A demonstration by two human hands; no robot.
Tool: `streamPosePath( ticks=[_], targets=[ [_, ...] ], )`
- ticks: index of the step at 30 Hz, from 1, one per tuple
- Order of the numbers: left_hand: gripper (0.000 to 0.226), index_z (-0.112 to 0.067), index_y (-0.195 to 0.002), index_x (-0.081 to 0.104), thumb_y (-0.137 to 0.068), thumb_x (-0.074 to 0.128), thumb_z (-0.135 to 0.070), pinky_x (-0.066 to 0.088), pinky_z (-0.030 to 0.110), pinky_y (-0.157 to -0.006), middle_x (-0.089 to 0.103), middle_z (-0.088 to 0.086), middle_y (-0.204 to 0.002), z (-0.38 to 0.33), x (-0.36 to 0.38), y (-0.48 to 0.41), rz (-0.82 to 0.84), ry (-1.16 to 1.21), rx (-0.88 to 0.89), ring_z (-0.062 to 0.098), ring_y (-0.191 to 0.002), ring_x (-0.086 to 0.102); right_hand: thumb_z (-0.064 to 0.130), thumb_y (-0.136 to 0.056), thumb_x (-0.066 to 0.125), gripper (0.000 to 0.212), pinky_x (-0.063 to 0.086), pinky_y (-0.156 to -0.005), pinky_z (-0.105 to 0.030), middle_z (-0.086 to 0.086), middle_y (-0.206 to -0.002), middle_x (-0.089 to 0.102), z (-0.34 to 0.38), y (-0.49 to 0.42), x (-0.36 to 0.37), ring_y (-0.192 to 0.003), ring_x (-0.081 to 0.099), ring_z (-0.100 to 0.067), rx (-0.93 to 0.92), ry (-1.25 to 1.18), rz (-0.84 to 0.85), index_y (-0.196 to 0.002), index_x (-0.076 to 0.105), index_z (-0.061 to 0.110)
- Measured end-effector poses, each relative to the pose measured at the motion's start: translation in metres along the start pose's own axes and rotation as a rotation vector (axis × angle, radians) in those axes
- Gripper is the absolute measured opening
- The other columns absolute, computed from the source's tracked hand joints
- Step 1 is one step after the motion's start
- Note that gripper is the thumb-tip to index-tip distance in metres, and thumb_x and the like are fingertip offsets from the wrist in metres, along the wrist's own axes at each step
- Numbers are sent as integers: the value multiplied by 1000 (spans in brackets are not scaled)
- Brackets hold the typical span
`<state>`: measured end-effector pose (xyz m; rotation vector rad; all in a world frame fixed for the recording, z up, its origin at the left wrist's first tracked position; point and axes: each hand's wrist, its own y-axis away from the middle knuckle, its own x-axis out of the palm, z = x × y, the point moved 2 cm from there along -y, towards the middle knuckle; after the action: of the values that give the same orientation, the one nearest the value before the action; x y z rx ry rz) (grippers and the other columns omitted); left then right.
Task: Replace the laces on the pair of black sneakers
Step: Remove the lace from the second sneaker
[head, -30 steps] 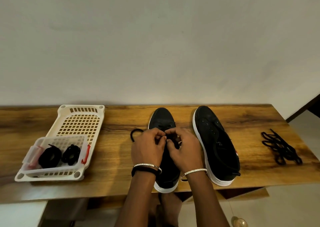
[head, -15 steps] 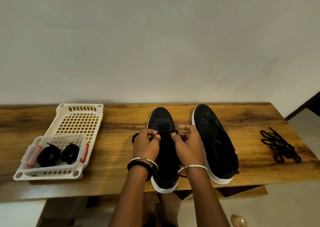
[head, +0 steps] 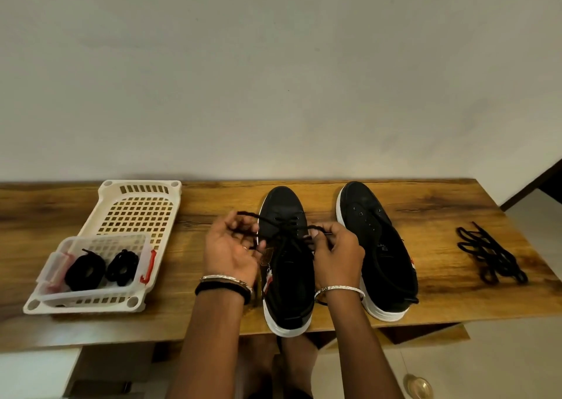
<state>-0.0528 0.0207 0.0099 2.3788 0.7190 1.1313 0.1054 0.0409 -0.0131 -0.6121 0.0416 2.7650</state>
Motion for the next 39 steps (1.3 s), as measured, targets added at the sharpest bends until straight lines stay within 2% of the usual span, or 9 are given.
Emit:
streamPosePath(
  ticks=[4,8,13,17,21,27,30,33,39],
  targets=[
    [23,-23,-75,45,-96,52,-29,42,35,-73,44,-5,-59,-13,-22,-11,-266,37,-24,13,-61,47,9,-96,63,22,59,-73,-22,9,-75,73,-2,-1,-2,-70,70,1,82,-68,-10,-83,67,26],
    [14,-16,-85,55,-97,57,-24,49,37,-74,49,2,-70,-19,-30,-14,-498,-320,82,14,-61,49,18,-101,54,29,60,-73,-35,1,-68,73,1,-2,-4,-63,70,-9,230,-262,-34,-79,72,18],
    [19,-9,-111,61,-92,58,-9,56,44,-84,62,7,-99,-26,-40,-19,-656,-298,285,23,-79,62,41,-104,50,46,46,-57,-34,4,-52,55,12,-2,-15,-48,48,-11,263,-466,-121,-74,70,12],
    [20,-25,-107,54,-96,48,-8,55,45,-90,64,6,-112,-27,-42,-15,-715,-287,429,26,-96,66,48,-104,44,51,56,-60,-30,-14,-72,71,25,-4,-22,-58,62,-20,398,-995,-46,-94,69,5],
    [30,-26,-103,62,-94,44,-4,53,48,-94,63,9,-123,-26,-39,-12,-697,-553,433,33,-107,64,58,-101,34,59,56,-81,-42,-25,-104,73,21,-5,-30,-84,71,-32,377,-1098,-1,-116,61,9],
    [33,-18,-120,60,-88,65,-23,41,51,-103,22,10,-151,-15,-20,4,-708,-1095,400,41,-117,50,58,-100,42,48,50,-57,-32,-13,-90,76,18,-8,-27,-63,66,-21,308,-697,-33,-117,62,17],
    [26,-18,-108,64,-84,69,-26,46,47,-92,43,12,-134,-10,-8,9,-600,-1268,633,36,-111,54,58,-94,55,40,54,-59,-35,-5,-78,75,9,-5,-20,-62,68,-18,219,-315,-73,-103,64,20],
    [10,-28,-93,68,-83,72,-27,45,33,-78,59,-3,-105,4,6,3,-184,-1356,765,19,-97,61,53,-83,65,28,55,-67,-34,4,-70,69,7,0,-16,-72,70,-18,100,74,-41,-89,61,26],
    [25,-41,-95,64,-77,72,-26,54,47,-84,55,-19,-97,24,14,0,52,-1435,736,11,-95,60,29,-76,73,39,48,-58,-28,8,-77,61,20,6,-13,-66,60,-11,-137,184,175,-95,40,31]
  ],
)
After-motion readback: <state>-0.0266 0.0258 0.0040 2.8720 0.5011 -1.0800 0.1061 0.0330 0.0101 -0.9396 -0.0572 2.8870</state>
